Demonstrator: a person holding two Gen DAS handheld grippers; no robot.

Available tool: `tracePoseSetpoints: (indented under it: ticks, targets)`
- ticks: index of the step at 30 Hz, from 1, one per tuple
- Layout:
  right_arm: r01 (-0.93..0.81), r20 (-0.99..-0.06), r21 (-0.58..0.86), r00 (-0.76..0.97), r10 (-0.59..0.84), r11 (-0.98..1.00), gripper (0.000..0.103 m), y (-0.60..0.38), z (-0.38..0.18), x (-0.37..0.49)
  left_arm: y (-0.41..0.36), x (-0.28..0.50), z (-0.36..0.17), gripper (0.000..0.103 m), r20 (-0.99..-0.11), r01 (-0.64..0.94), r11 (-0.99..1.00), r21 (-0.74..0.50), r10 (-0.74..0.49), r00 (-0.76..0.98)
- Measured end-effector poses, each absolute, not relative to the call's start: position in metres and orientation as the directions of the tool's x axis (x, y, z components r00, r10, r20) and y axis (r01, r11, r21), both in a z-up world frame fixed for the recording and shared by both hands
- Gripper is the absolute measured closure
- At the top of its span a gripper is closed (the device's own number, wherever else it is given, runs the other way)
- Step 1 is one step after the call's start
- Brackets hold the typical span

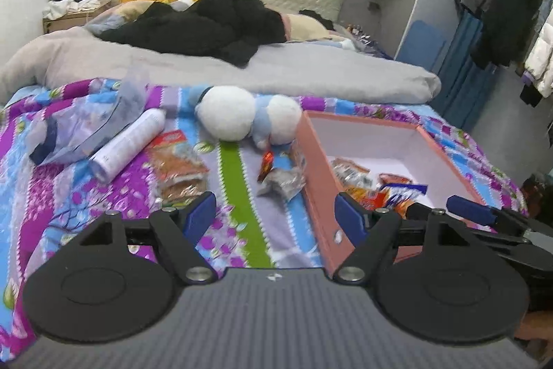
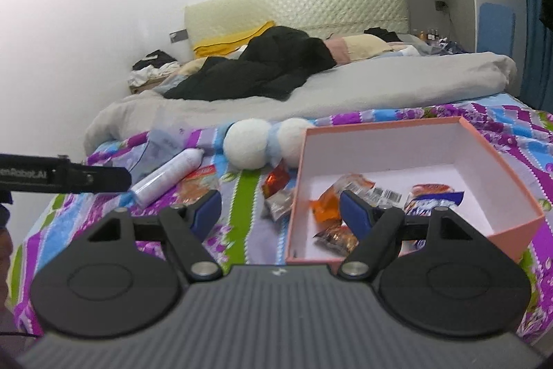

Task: Organize snacks
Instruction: 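Withdraw both tools from the box toward the remaining snacks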

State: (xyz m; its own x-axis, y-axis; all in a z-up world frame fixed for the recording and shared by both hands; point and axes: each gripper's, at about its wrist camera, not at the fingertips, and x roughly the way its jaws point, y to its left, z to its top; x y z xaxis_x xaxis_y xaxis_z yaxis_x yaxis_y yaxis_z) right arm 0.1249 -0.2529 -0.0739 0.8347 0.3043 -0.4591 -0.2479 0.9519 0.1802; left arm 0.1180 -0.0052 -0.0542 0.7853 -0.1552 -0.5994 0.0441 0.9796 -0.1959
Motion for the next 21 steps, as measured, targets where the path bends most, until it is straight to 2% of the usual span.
tracePoseSetpoints:
  ticks: [12, 21]
  targets:
    - [-0.276, -0.495, 0.173, 0.805, 0.326, 0.945, 0.026, -0.222, -0.101, 0.086, 0.022, 0.101, -0.084, 0.024, -0.628, 0.023, 0.982, -0.188, -0.138, 0.766]
    - [-0.291, -0.496, 0.155, 0.803, 0.329, 0.944, 0.026, -0.202, -0.108, 0.089, 0.037, 0.102, -0.103, 0.024, -0.638, -0.016, 0.978, -0.206, -0.122, 0.76]
